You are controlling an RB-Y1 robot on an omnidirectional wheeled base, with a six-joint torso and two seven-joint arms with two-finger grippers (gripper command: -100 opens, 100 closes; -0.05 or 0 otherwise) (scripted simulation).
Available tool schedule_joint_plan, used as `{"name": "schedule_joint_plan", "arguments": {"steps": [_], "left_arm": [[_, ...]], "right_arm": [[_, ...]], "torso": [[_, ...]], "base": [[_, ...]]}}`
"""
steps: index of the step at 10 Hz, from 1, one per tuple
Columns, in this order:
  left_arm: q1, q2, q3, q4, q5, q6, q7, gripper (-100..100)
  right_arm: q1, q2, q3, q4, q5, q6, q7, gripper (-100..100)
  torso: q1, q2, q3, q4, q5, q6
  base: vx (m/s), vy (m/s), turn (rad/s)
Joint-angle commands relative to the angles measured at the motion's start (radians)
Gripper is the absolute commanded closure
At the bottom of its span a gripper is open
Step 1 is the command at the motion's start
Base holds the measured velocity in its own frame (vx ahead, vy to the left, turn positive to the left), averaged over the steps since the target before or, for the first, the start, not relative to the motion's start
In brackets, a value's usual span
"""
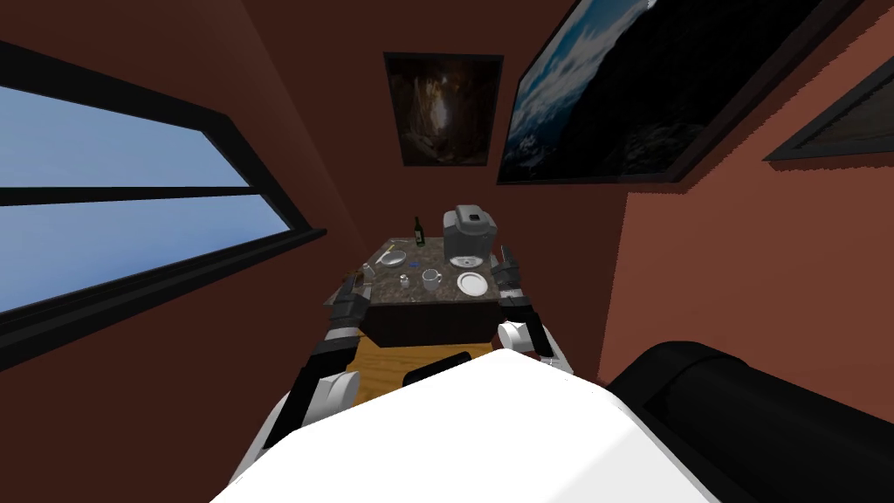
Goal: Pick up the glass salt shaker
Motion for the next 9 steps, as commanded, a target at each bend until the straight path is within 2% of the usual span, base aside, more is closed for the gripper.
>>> {"name": "schedule_joint_plan", "arguments": {"steps": [1, 3, 4, 5, 6, 7, 8, 9], "left_arm": [[-0.01, 0.001, -0.01, 0.006, 0.003, 0.028, 0.012, -100], [-0.048, 0.017, -0.036, 0.039, 0.026, 0.091, 0.067, -100], [-0.048, 0.017, -0.036, 0.039, 0.026, 0.106, 0.067, -100], [-0.069, 0.023, -0.049, 0.057, 0.039, 0.143, 0.096, -100], [-0.069, 0.023, -0.049, 0.057, 0.039, 0.149, 0.096, -100], [-0.091, 0.027, -0.062, 0.076, 0.052, 0.19, 0.127, -100], [-0.091, 0.027, -0.062, 0.076, 0.052, 0.193, 0.127, -100], [-0.115, 0.03, -0.074, 0.096, 0.066, 0.23, 0.158, -100]], "right_arm": [[0.0, 0.0, 0.0, 0.0, 0.0, 0.0, 0.0, 0], [0.0, 0.0, 0.0, 0.0, 0.0, 0.0, 0.0, 0], [0.0, 0.0, 0.0, 0.0, 0.0, 0.0, 0.0, 0], [0.0, 0.0, 0.0, 0.0, 0.0, 0.0, 0.0, 0], [0.0, 0.0, 0.0, 0.0, 0.0, 0.0, 0.0, 0], [0.0, 0.0, 0.0, 0.0, 0.0, 0.0, 0.0, 0], [0.0, 0.0, 0.0, 0.0, 0.0, 0.0, 0.0, 0], [0.0, 0.0, 0.0, 0.0, 0.0, 0.0, 0.0, 0]], "torso": [[0.0, 0.0, 0.0, 0.0, 0.0, 0.0], [0.0, -0.001, 0.0, 0.0, 0.0, 0.0], [0.001, 0.0, 0.0, 0.0, 0.0, 0.0], [0.0, 0.0, 0.0, 0.0, 0.0, 0.0], [0.0, 0.0, 0.0, 0.0, 0.0, 0.0], [-0.001, -0.001, -0.001, 0.0, 0.0, 0.0], [0.0, -0.001, 0.0, 0.0, 0.0, 0.0], [-0.001, -0.001, -0.001, 0.0, 0.0, 0.0]], "base": [[-0.028, 0.026, 0.016], [-0.045, 0.045, 0.043], [-0.04, 0.04, 0.014], [-0.035, 0.04, 0.034], [-0.026, 0.029, 0.014], [-0.032, 0.031, 0.033], [-0.024, 0.027, 0.017], [-0.025, 0.038, 0.031]]}}
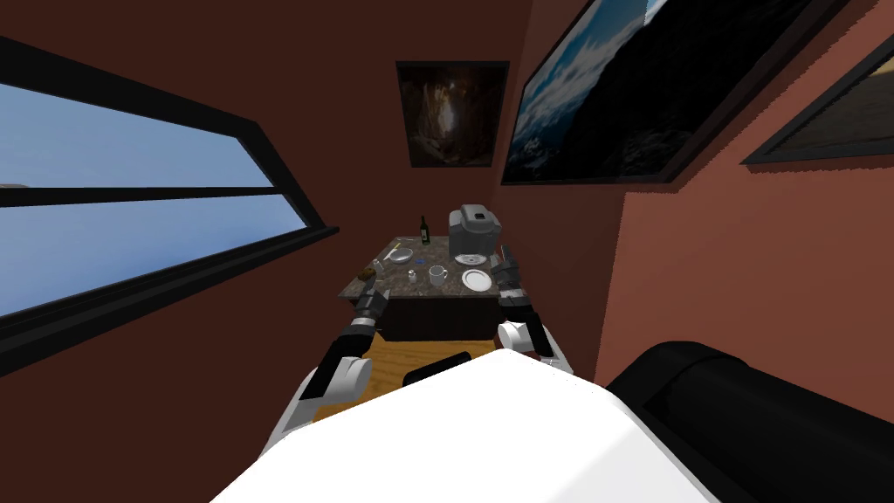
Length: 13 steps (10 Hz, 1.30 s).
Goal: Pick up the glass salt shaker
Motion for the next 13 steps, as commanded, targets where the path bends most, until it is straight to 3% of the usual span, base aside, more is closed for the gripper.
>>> {"name": "schedule_joint_plan", "arguments": {"steps": [1, 4, 5, 6, 7, 8, 9, 10, 11, 12, 13], "left_arm": [[-0.008, 0.007, -0.004, 0.007, 0.009, 0.031, 0.02, -100], [-0.06, 0.01, -0.027, 0.048, 0.04, 0.118, 0.085, -100], [-0.06, 0.01, -0.027, 0.048, 0.04, 0.128, 0.085, -100], [-0.088, 0.01, -0.037, 0.069, 0.056, 0.165, 0.118, -100], [-0.088, 0.01, -0.037, 0.069, 0.056, 0.178, 0.118, -100], [-0.117, 0.01, -0.045, 0.091, 0.072, 0.216, 0.151, -100], [-0.117, 0.01, -0.045, 0.091, 0.072, 0.23, 0.151, -100], [-0.147, 0.009, -0.053, 0.113, 0.089, 0.269, 0.184, -100], [-0.147, 0.009, -0.053, 0.113, 0.089, 0.282, 0.184, -100], [-0.178, 0.008, -0.06, 0.135, 0.106, 0.318, 0.217, -100], [-0.178, 0.008, -0.06, 0.135, 0.106, 0.335, 0.217, -100]], "right_arm": [[0.0, 0.0, 0.0, 0.0, 0.0, 0.0, 0.0, 0], [0.0, 0.0, 0.0, 0.0, 0.0, 0.0, 0.0, 0], [0.0, 0.0, 0.0, 0.0, 0.0, 0.0, 0.0, 0], [0.0, 0.0, 0.0, 0.0, 0.0, 0.0, 0.0, 0], [0.0, 0.0, 0.0, 0.0, 0.0, 0.0, 0.0, 0], [0.0, 0.0, 0.0, 0.0, 0.0, 0.0, 0.0, 0], [0.0, 0.0, 0.0, 0.0, 0.0, 0.0, 0.0, 0], [0.0, 0.0, 0.0, 0.0, 0.0, 0.0, 0.0, 0], [0.0, 0.0, 0.0, 0.0, 0.0, 0.0, 0.0, 0], [0.0, 0.0, 0.0, 0.0, 0.0, 0.0, 0.0, 0], [0.0, 0.0, 0.0, 0.0, 0.0, 0.0, 0.0, 0]], "torso": [[0.0, 0.0, 0.0, 0.0, 0.0, 0.0], [0.0, 0.0, 0.0, 0.0, 0.0, 0.0], [0.0, 0.0, 0.0, 0.0, 0.0, 0.0], [-0.001, 0.0, 0.0, 0.0, 0.0, 0.0], [0.0, -0.001, 0.0, 0.0, 0.0, 0.0], [-0.001, -0.001, 0.0, 0.0, 0.0, 0.0], [0.0, -0.001, -0.001, 0.0, 0.0, 0.0], [-0.001, -0.001, -0.001, 0.0, 0.0, 0.0], [-0.001, -0.002, -0.001, 0.0, 0.0, 0.0], [-0.001, -0.002, -0.001, 0.0, 0.0, 0.0], [-0.001, -0.002, -0.001, 0.0, 0.0, 0.0]], "base": [[-0.019, 0.036, 0.011], [-0.018, 0.036, 0.021], [-0.017, 0.028, 0.008], [-0.012, 0.035, 0.021], [-0.009, 0.028, 0.005], [-0.009, 0.034, 0.017], [-0.005, 0.026, 0.002], [0.001, 0.026, 0.009], [0.002, 0.023, 0.001], [0.005, 0.03, 0.007], [0.006, 0.024, -0.004]]}}
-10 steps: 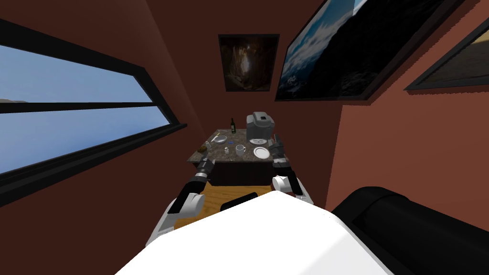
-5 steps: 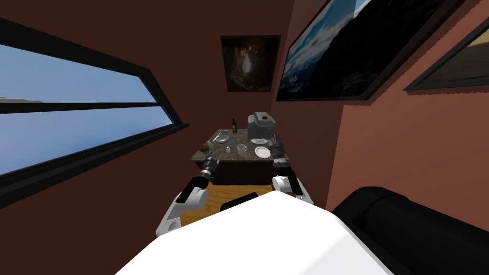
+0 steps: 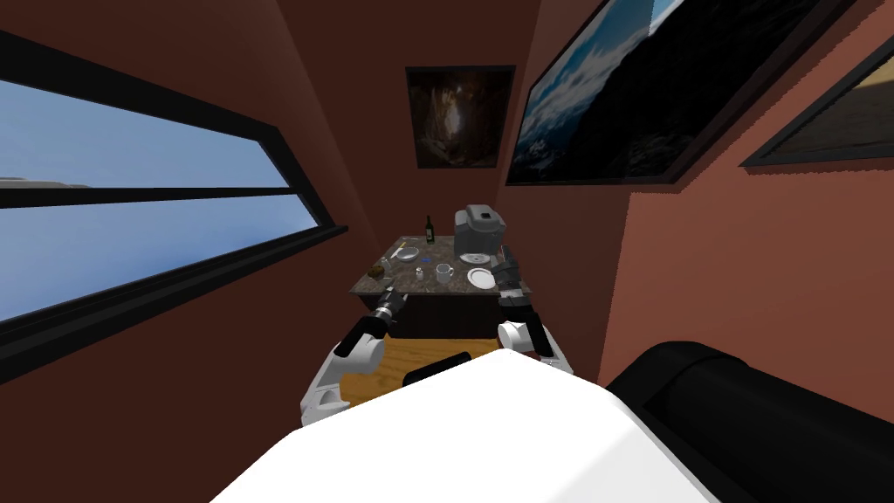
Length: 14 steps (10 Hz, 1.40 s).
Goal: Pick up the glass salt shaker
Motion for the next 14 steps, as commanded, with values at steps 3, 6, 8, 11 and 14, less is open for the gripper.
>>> {"name": "schedule_joint_plan", "arguments": {"steps": [3, 6, 8, 11, 14], "left_arm": [[-0.07, 0.002, -0.009, 0.047, 0.041, 0.101, 0.072, -100], [-0.103, 0.001, -0.011, 0.069, 0.059, 0.176, 0.103, -100], [-0.136, 0.001, -0.012, 0.09, 0.076, 0.228, 0.134, -100], [-0.202, 0.0, -0.011, 0.132, 0.111, 0.317, 0.193, -100], [-0.235, 0.0, -0.009, 0.152, 0.128, 0.381, 0.221, -100]], "right_arm": [[0.0, 0.0, 0.0, 0.0, 0.0, 0.0, 0.0, 0], [0.0, 0.0, 0.0, 0.0, 0.0, 0.0, 0.0, 0], [0.0, 0.0, 0.0, 0.0, 0.0, 0.0, 0.0, 0], [0.0, 0.0, 0.0, 0.0, 0.0, 0.0, 0.0, 0], [0.0, 0.0, 0.0, 0.0, 0.0, 0.0, 0.0, 0]], "torso": [[0.0, 0.0, 0.0, 0.0, 0.0, 0.0], [0.0, -0.001, -0.001, 0.0, 0.0, 0.0], [0.0, -0.002, -0.001, 0.0, 0.0, 0.0], [0.0, -0.002, -0.001, 0.0, 0.0, 0.0], [-0.001, -0.002, -0.001, 0.0, 0.0, 0.0]], "base": [[0.012, 0.023, -0.002], [0.021, 0.02, -0.007], [0.027, 0.021, -0.01], [0.034, 0.021, -0.014], [0.038, 0.015, -0.015]]}}
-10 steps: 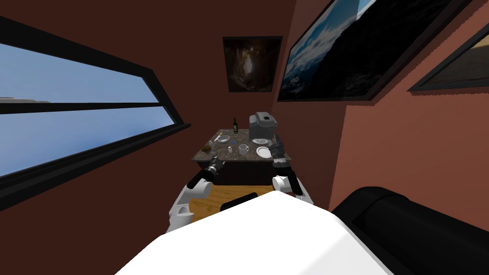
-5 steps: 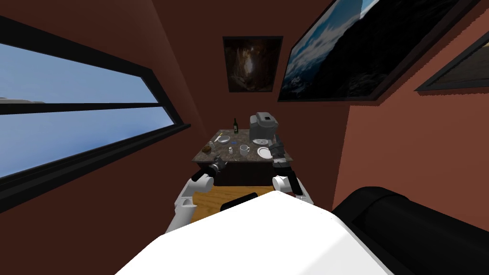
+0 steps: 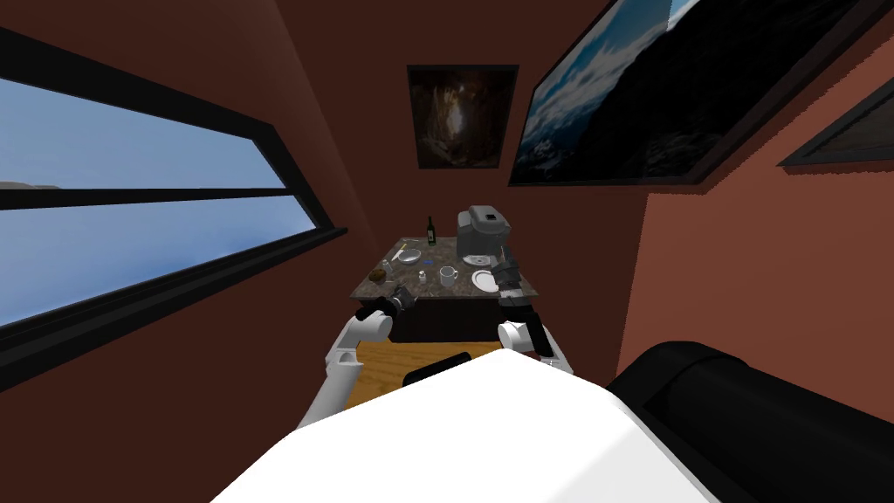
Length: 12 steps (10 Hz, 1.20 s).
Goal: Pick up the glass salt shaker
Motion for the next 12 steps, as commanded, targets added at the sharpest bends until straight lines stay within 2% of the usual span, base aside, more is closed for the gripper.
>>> {"name": "schedule_joint_plan", "arguments": {"steps": [1, 2, 3, 4, 5, 6, 8, 9, 11, 12], "left_arm": [[-0.037, -0.001, 0.003, 0.024, 0.017, 0.05, 0.031, -100], [-0.037, -0.001, 0.003, 0.024, 0.017, 0.062, 0.031, -100], [-0.068, -0.001, 0.006, 0.042, 0.033, 0.1, 0.056, -100], [-0.068, -0.001, 0.006, 0.042, 0.033, 0.108, 0.056, -100], [-0.098, 0.0, 0.01, 0.06, 0.049, 0.147, 0.08, -100], [-0.098, 0.0, 0.01, 0.06, 0.049, 0.152, 0.08, -100], [-0.155, 0.002, 0.019, 0.093, 0.078, 0.217, 0.123, -100], [-0.155, 0.002, 0.019, 0.093, 0.078, 0.234, 0.123, -100], [-0.205, 0.006, 0.028, 0.121, 0.103, 0.296, 0.159, -100], [-0.205, 0.006, 0.028, 0.121, 0.103, 0.304, 0.159, -100]], "right_arm": [[0.0, 0.0, 0.0, 0.0, 0.0, 0.0, 0.0, 0], [0.0, 0.0, 0.0, 0.0, 0.0, 0.0, 0.0, 0], [0.0, 0.0, 0.0, 0.0, 0.0, 0.0, 0.0, 0], [0.0, 0.0, 0.0, 0.0, 0.0, 0.0, 0.0, 0], [0.0, 0.0, 0.0, 0.0, 0.0, 0.0, 0.0, 0], [0.0, 0.0, 0.0, 0.0, 0.0, 0.0, 0.0, 0], [0.0, 0.0, 0.0, 0.0, 0.0, 0.0, 0.0, 0], [0.0, 0.0, 0.0, 0.0, 0.0, 0.0, 0.0, 0], [0.0, 0.0, 0.0, 0.0, 0.0, 0.0, 0.0, 0], [0.0, 0.0, 0.0, 0.0, 0.0, 0.0, 0.0, 0]], "torso": [[0.0, 0.0, 0.0, 0.0, 0.0, 0.0], [0.0, 0.0, 0.0, 0.0, 0.0, 0.0], [0.0, 0.0, 0.0, 0.0, 0.0, 0.0], [0.0, -0.001, 0.0, 0.0, 0.0, 0.0], [0.0, 0.0, 0.0, 0.0, 0.0, 0.0], [0.0, 0.0, 0.0, 0.0, 0.0, 0.0], [-0.001, -0.001, 0.0, 0.0, 0.0, 0.0], [0.0, -0.001, -0.001, 0.0, 0.0, 0.0], [-0.001, -0.001, -0.001, 0.0, 0.0, 0.0], [-0.001, -0.002, -0.001, 0.0, 0.0, 0.0]], "base": [[0.046, 0.013, -0.021], [0.042, 0.011, -0.014], [0.052, 0.022, -0.024], [0.044, 0.017, -0.019], [0.047, 0.01, -0.024], [0.044, 0.006, -0.019], [0.058, 0.008, -0.045], [0.055, 0.014, -0.014], [0.069, 0.006, -0.036], [0.056, 0.005, -0.019]]}}
